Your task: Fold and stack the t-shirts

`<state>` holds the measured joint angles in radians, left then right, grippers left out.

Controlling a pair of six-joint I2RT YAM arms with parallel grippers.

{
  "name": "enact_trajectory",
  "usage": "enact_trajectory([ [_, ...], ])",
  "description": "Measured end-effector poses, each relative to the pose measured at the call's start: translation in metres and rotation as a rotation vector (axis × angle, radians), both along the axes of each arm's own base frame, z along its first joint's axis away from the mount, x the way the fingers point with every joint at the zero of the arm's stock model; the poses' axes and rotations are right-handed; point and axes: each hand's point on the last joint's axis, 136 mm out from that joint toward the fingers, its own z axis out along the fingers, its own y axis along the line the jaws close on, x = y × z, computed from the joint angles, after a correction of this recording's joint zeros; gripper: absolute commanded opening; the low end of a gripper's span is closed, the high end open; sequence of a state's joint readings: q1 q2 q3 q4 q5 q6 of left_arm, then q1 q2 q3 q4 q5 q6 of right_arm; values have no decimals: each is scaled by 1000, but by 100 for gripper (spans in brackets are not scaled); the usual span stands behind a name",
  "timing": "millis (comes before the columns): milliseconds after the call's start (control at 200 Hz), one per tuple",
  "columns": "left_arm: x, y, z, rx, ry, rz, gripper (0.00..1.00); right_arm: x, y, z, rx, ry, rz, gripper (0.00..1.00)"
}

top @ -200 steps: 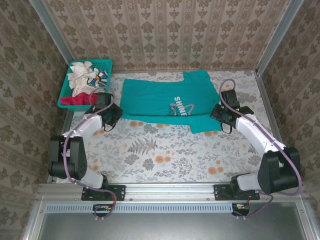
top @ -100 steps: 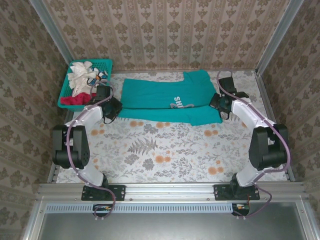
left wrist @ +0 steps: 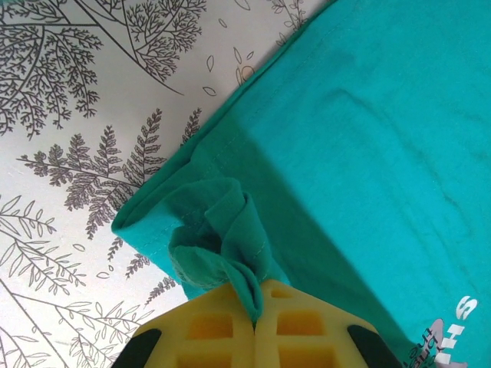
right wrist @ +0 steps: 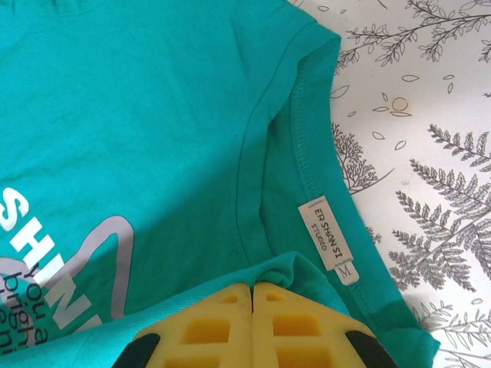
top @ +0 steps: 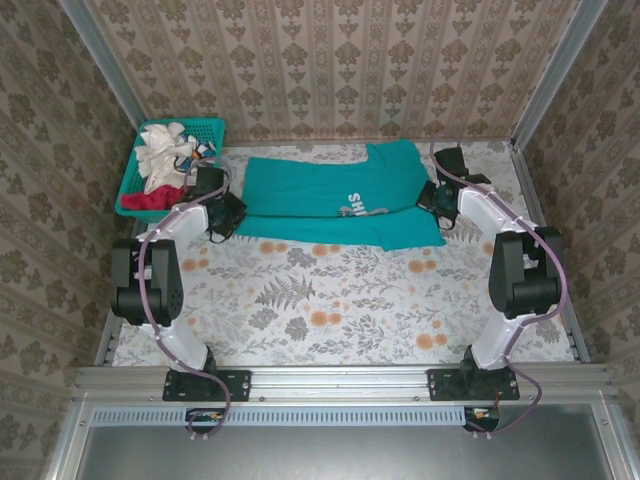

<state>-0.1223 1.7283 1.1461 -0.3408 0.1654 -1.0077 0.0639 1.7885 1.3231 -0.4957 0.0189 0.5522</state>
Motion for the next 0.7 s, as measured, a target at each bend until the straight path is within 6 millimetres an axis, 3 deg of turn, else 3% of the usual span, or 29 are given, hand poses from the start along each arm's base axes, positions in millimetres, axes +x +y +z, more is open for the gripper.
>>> enact_trajectory([
  [195,5,0,0,4,3,-6,0,3,-3,-14,4,25,-7,0],
  [465,7,1,-16,4,40,-6,0,14,-5,-28,24,32,-18,0],
  [700,14,0,-9,1,21,-12,1,20,-6,-33,32,31,-18,0],
])
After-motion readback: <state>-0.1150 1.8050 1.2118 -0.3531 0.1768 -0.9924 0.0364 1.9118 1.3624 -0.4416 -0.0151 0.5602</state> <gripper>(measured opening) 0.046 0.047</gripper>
